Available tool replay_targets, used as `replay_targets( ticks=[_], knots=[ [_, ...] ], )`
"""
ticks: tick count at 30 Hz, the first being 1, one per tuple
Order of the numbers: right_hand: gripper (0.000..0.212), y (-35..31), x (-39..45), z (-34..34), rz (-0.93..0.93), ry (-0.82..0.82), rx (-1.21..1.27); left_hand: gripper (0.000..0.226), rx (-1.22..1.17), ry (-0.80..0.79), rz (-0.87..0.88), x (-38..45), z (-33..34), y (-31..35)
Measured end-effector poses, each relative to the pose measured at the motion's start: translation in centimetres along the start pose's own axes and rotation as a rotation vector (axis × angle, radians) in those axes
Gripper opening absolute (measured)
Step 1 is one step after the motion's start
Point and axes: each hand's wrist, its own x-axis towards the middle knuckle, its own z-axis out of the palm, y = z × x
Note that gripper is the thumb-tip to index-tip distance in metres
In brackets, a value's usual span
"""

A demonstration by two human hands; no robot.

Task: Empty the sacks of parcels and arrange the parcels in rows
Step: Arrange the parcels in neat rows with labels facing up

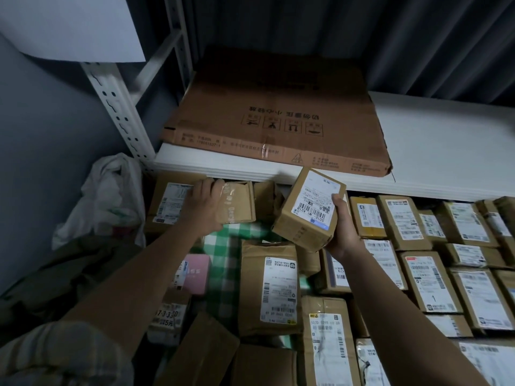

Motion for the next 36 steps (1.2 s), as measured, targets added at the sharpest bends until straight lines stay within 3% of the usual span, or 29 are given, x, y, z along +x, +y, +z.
replay_targets(
  ticks=[4, 11, 17, 22, 25, 29, 36],
  knots=[
    [0.052, 0.3, -0.1, 0.1, 0.000, 0.003, -0.011, 0.122, 0.061, 0.041, 0.006, -0.1, 1.3, -0.2],
    [0.045, 0.1, 0.1, -0.3, -0.002, -0.009, 0.015, 0.119, 0.177, -0.140, -0.081, -1.1, 2.7, 1.0],
    [0.053, 0.0, 0.7, -0.2, 0.008, -0.007, 0.028, 0.105, 0.117, -0.262, -0.136, -0.9, 1.5, 1.0],
    [0.048, -0.1, 1.2, -0.5, 0.014, 0.001, 0.046, 0.111, -0.205, -0.382, -0.193, 0.2, -0.5, 3.0],
    [0.047, -0.2, 1.6, -1.3, 0.023, 0.024, 0.027, 0.101, -0.291, -0.397, -0.242, 2.4, -1.4, 5.4],
    [0.064, -0.4, 2.4, -2.0, 0.036, 0.080, -0.007, 0.084, -0.260, -0.392, -0.251, 5.7, -1.2, 7.3],
    [0.054, -0.2, 4.3, -3.5, 0.048, 0.031, 0.019, 0.085, -0.310, -0.421, -0.359, 9.5, 1.6, 9.2]
  ],
)
